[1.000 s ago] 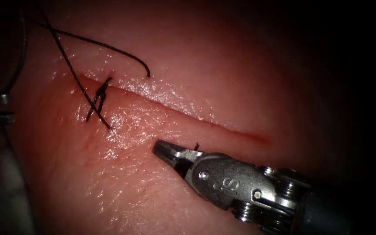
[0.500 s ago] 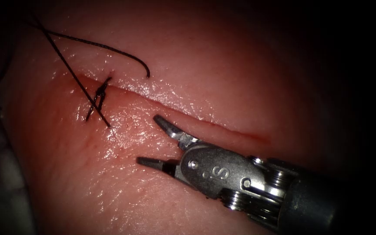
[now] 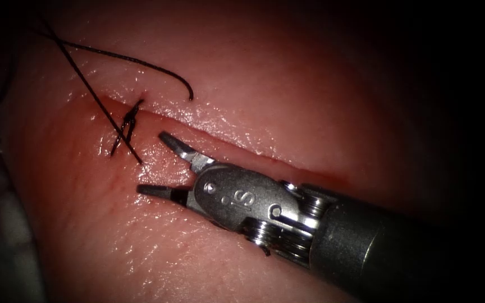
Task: Wound Closure
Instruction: Use the right gripper to pull the suture through the cut until a short tail remains on top
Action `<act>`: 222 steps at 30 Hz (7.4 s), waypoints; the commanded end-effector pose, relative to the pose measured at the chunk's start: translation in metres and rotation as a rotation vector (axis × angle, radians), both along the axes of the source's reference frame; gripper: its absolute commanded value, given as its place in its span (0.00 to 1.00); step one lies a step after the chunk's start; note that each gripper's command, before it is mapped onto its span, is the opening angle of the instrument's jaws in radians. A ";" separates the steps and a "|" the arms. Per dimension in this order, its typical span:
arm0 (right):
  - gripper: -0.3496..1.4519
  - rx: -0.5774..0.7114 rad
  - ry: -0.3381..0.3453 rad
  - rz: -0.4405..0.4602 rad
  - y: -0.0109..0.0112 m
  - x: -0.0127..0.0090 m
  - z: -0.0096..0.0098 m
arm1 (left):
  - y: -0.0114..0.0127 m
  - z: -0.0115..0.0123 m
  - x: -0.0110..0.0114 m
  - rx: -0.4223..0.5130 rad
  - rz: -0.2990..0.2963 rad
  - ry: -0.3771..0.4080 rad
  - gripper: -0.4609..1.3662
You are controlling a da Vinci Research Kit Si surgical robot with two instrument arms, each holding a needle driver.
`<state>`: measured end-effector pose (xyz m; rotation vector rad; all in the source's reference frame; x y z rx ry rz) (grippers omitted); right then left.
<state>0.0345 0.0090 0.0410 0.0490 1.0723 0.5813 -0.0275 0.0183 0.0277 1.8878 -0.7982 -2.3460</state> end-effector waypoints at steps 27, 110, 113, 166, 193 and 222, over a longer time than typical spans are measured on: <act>0.00 0.086 0.100 -0.047 -0.0008 0.0008 -0.0001 | -0.0004 -0.0005 -0.0008 -0.006 0.016 -0.006 0.06; 0.77 -0.246 0.110 -0.206 -0.0018 -0.0033 -0.0092 | 0.0012 0.0023 0.0055 0.024 -0.020 0.045 0.06; 0.79 -0.254 0.099 -0.201 -0.0008 -0.0025 -0.0073 | 0.0012 0.0023 0.0055 0.024 -0.020 0.045 0.06; 0.00 -0.203 0.153 -0.357 -0.0126 -0.0003 -0.0096 | 0.0004 0.0047 0.0045 0.069 0.011 0.077 0.06; 0.00 -0.170 0.187 -0.383 -0.0184 0.0021 -0.0149 | 0.0001 0.0056 0.0039 0.090 0.019 0.095 0.06; 0.00 -0.141 0.213 -0.388 -0.0224 0.0053 -0.0167 | 0.0000 0.0055 0.0038 0.090 0.023 0.092 0.06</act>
